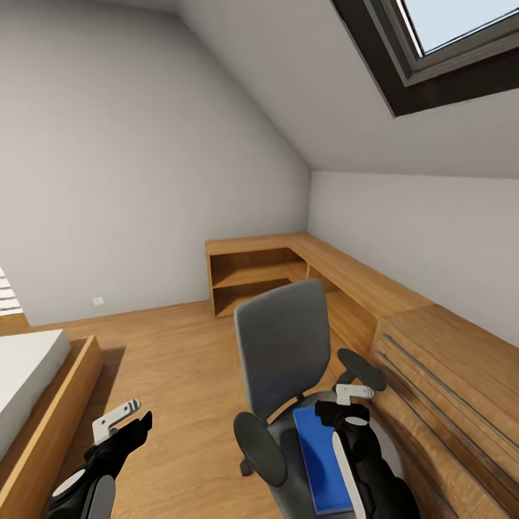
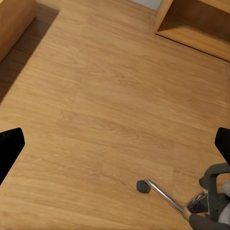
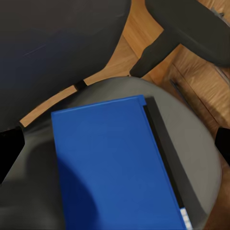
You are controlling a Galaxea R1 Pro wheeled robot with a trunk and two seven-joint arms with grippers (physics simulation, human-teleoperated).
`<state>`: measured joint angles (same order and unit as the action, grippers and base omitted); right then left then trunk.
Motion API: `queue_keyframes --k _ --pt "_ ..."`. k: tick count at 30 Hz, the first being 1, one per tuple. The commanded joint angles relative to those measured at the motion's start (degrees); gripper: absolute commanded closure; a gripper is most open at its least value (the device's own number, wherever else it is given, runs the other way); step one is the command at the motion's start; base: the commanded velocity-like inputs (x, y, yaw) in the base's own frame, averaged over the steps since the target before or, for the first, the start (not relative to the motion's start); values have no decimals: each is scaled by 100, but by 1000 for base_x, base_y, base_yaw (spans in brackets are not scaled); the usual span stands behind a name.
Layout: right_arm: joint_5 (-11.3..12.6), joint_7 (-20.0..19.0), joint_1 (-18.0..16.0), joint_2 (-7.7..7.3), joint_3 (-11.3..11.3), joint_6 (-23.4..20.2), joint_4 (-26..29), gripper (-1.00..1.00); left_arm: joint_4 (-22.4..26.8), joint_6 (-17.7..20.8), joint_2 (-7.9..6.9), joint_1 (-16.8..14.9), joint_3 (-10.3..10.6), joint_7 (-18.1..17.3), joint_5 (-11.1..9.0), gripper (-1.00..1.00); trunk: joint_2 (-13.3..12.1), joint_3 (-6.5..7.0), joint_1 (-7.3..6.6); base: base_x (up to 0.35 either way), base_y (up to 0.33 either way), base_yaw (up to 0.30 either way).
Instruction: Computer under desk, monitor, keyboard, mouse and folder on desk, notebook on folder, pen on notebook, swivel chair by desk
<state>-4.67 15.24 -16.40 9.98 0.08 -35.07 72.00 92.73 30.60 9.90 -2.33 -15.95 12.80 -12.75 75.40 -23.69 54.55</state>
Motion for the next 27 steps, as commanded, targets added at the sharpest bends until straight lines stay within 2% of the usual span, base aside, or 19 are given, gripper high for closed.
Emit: queue_keyframes --k 1,10,16,18,24,27 --pt "-49 -5 -4 2 1 -42 -1 -100 8 24 3 -5 -4 38 -61 -100 46 -25 23 0 0 0" --pt "-51 -10 -4 2 -6 -20 -35 -100 8 24 3 -5 -18 38 -61 -100 407 -187 220 0 0 0" --pt "-51 -20 -4 2 -18 290 -50 -100 8 25 -2 -5 -20 38 -61 -100 647 -295 352 0 0 0" --pt "-51 -24 -4 1 -25 522 -124 -100 8 24 -4 -5 -21 38 -61 -100 728 -330 396 0 0 0" --pt "-35 -29 -7 -232 -40 1018 -489 -100 8 24 -4 -5 -22 38 -61 -100 968 -438 528 0 0 0" --pt "-22 -56 -52 -383 -102 1542 -1184 -100 8 25 -5 -5 -21 38 -61 -100 1089 -492 594 0 0 0"
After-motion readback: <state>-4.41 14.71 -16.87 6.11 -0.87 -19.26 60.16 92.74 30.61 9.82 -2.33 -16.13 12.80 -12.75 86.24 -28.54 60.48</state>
